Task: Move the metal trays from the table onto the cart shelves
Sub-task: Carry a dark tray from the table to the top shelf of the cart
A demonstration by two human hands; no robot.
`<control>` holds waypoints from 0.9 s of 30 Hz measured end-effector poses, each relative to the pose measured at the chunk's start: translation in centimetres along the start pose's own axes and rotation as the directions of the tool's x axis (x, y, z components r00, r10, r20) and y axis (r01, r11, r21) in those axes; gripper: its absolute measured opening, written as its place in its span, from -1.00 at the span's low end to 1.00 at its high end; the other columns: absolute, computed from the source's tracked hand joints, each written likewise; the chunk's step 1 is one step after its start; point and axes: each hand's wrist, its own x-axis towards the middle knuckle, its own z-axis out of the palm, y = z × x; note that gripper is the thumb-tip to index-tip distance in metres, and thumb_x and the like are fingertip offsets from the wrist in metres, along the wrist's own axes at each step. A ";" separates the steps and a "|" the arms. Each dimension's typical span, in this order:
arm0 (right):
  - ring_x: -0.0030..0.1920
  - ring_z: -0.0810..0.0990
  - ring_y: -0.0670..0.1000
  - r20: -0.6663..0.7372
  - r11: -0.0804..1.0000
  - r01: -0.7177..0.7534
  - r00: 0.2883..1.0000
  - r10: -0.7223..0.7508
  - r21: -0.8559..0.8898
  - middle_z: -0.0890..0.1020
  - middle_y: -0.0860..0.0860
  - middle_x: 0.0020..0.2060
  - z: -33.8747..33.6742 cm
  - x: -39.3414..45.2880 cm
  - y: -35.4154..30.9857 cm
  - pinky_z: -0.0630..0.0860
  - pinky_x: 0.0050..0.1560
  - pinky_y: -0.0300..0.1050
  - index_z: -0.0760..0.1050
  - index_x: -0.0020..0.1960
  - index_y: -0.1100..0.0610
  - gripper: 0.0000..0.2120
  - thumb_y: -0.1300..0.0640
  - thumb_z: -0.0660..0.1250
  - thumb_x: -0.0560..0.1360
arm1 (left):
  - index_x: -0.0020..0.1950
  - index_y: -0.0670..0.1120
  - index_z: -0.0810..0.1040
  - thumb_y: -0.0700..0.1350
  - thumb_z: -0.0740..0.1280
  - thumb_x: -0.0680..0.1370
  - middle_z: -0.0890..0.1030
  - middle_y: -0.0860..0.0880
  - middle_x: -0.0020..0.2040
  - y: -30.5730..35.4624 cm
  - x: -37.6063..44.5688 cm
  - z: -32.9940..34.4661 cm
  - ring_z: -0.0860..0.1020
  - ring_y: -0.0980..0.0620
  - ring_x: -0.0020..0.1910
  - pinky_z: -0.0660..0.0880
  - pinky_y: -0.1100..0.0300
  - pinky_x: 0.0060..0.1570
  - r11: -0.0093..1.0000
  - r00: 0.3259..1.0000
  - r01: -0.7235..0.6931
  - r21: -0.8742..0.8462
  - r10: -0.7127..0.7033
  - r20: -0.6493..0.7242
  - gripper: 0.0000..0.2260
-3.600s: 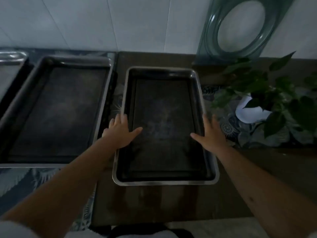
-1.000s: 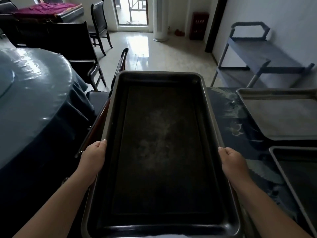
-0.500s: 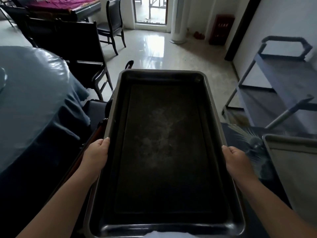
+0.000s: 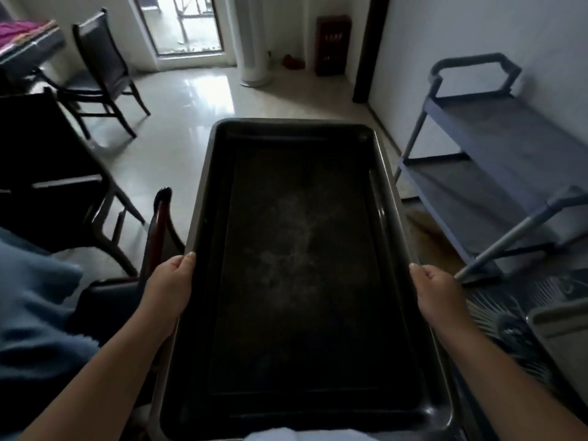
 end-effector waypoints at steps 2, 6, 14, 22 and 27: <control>-0.43 0.43 0.12 -0.027 0.998 -0.058 0.998 0.058 0.014 0.43 0.12 -0.48 0.9 2.2 -0.2 0.33 -0.38 -0.07 0.34 -0.39 0.20 -0.56 0.01 0.16 0.60 | -0.04 -0.12 0.64 0.07 0.17 0.67 0.68 -0.22 -0.12 2.2 4.0 1.2 0.65 -0.24 -0.10 0.58 -0.24 0.04 0.999 0.999 -0.019 0.036 0.018 0.035 -0.65; -0.43 0.44 0.11 -0.047 0.992 -0.120 0.991 0.122 0.038 0.43 0.13 -0.48 2.7 8.4 -0.8 0.36 -0.37 -0.08 0.34 -0.38 0.20 -0.56 0.00 0.16 0.61 | 0.15 -0.12 0.64 0.10 0.17 0.67 0.69 -0.17 -0.03 5.9 11.8 4.4 0.65 -0.20 -0.01 0.56 -0.22 0.12 0.997 0.996 -0.034 0.071 0.028 0.089 -0.63; -0.59 0.30 -0.13 -0.076 0.984 -0.123 0.988 0.134 0.131 0.32 -0.04 -0.56 3.3 23.4 -3.4 0.27 -0.54 -0.18 0.28 -0.41 0.10 -0.57 -0.03 0.16 0.59 | -0.15 -0.01 0.64 0.09 0.19 0.66 0.70 -0.09 -0.22 15.6 24.7 10.8 0.68 -0.11 -0.22 0.62 -0.08 -0.12 0.989 0.995 -0.098 0.111 0.094 0.042 -0.67; -0.58 0.34 -0.15 -0.271 0.957 -0.278 0.918 0.289 0.081 0.29 -0.05 -0.59 -0.3 30.9 -0.4 0.25 -0.57 -0.28 0.25 -0.43 0.13 -0.56 0.04 0.19 0.60 | -0.14 -0.05 0.66 0.08 0.20 0.65 0.69 -0.12 -0.25 23.4 32.7 21.9 0.65 -0.12 -0.28 0.49 0.08 -0.30 0.971 0.956 -0.184 0.152 0.141 0.256 -0.66; -0.39 0.46 0.03 -0.403 0.902 -0.416 0.811 0.424 0.113 0.50 0.01 -0.46 -3.0 34.0 2.6 0.32 -0.34 -0.02 0.41 -0.35 0.16 -0.61 0.00 0.20 0.59 | -0.18 -0.10 0.62 0.07 0.19 0.65 0.66 -0.15 -0.27 29.8 37.7 32.2 0.59 -0.09 -0.33 0.45 0.09 -0.30 0.930 0.875 -0.320 0.180 0.217 0.432 -0.64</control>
